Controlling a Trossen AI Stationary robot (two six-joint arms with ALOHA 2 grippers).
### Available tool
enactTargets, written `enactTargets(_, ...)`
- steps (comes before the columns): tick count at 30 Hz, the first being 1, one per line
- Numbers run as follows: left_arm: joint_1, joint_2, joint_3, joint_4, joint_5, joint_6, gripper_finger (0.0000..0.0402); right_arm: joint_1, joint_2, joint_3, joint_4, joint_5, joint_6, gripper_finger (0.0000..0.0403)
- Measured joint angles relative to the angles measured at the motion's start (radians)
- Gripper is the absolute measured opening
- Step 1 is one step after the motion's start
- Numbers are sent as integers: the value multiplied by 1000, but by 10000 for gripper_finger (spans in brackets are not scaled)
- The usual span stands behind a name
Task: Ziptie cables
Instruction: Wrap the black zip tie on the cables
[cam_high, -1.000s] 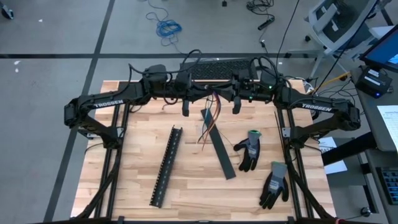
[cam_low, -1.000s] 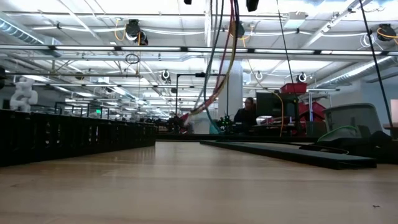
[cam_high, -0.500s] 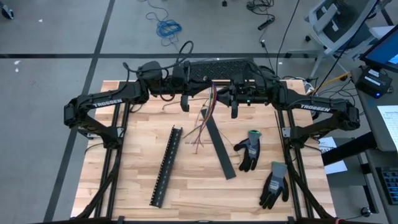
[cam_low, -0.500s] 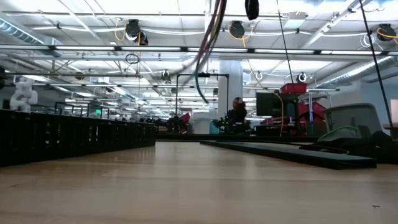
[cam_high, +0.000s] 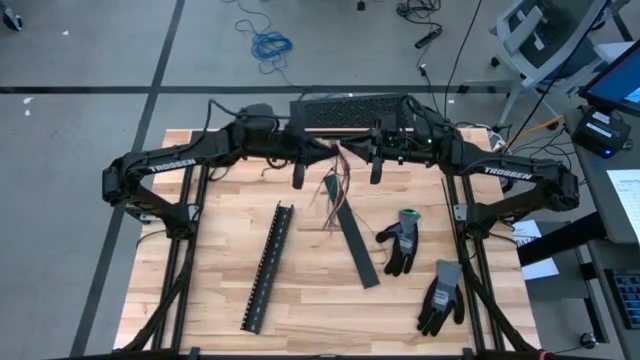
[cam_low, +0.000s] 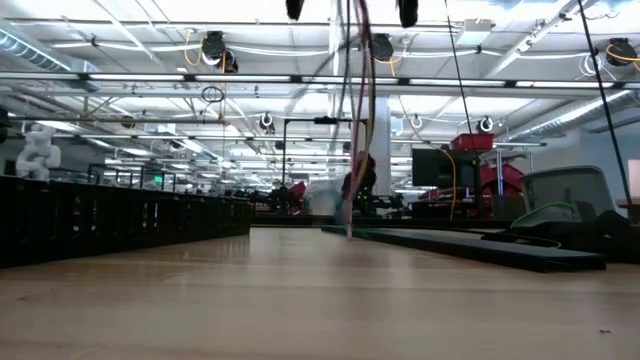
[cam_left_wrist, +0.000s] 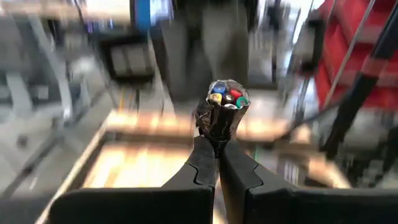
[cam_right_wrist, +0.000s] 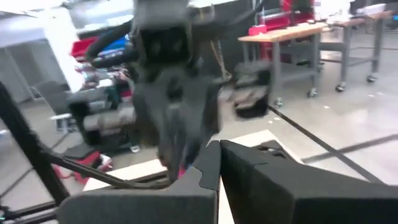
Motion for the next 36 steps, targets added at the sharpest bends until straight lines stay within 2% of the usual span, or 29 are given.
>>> enactTargets(5,0,19,-37,-207,-91,86,5,-46,-47,0,-59,56,-14,0)
enactTargets(13,15,12,-73,-244,-107,86,3,-103,-194,1,-155,57,-30,0)
enactTargets(17,14,-39,-53,-307,-120,100,2,-118,-269,1,-269,115,-57,0)
enactTargets(23,16,-177,-39,-601,-313,166,1,-120,-360,1,-403,235,-100,0)
enactTargets(27,17,-251,16,-783,-395,162,1,-120,-380,2,-432,240,-100,0)
enactTargets(30,22,-248,88,-846,-471,161,0,-119,-380,2,-438,237,-96,0)
enactTargets(33,38,-184,135,-837,-446,163,0,-119,-370,2,-442,237,-88,0)
enactTargets(36,54,-69,139,-849,-331,163,0,-119,-362,2,-443,229,-81,0)
